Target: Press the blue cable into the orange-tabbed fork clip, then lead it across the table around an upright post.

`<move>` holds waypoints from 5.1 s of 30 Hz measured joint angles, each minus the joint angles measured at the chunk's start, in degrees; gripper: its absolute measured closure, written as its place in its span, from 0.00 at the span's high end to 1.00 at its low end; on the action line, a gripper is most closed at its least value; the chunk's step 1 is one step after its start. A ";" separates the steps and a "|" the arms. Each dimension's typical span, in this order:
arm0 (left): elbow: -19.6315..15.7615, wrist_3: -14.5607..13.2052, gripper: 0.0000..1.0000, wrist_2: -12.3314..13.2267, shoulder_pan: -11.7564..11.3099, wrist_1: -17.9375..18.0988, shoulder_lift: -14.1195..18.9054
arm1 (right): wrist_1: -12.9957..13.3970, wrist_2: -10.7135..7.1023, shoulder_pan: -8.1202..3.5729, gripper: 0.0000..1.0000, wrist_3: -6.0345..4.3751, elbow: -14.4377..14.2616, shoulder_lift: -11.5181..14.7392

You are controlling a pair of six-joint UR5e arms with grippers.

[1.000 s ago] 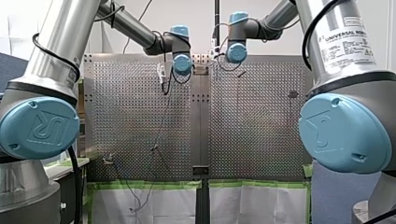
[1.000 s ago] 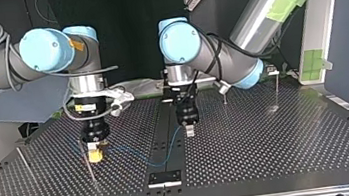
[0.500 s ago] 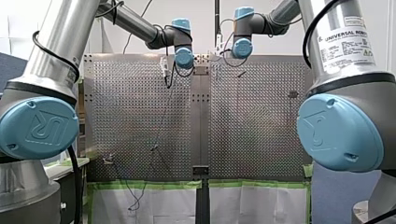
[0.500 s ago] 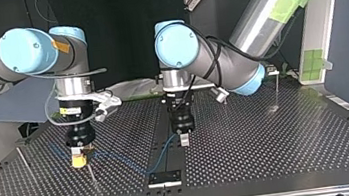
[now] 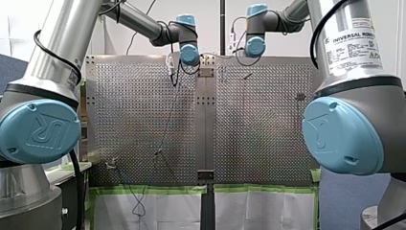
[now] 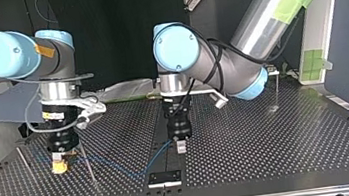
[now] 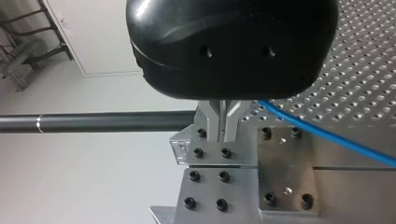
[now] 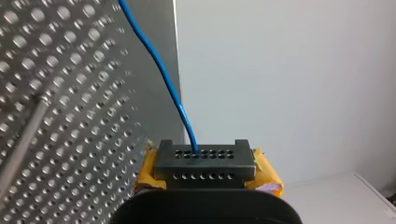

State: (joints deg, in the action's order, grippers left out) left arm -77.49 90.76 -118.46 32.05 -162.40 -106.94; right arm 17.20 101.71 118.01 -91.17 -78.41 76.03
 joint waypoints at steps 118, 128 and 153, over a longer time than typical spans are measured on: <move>25.93 3.63 0.00 7.65 5.26 -9.11 -23.87 | 0.15 -4.27 -18.03 0.00 -1.89 -0.04 -7.36; 25.80 3.64 0.00 7.46 5.31 -9.35 -23.87 | 0.15 -4.27 -18.03 0.00 -1.90 -0.04 -7.34; 25.73 3.20 1.00 7.09 5.63 -10.28 -23.88 | 0.16 -4.27 -18.04 0.00 -1.89 -0.04 -7.35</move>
State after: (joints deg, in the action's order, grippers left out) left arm -51.76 93.95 -111.38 37.68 -172.69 -130.81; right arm 17.36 97.44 99.97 -93.07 -78.45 68.68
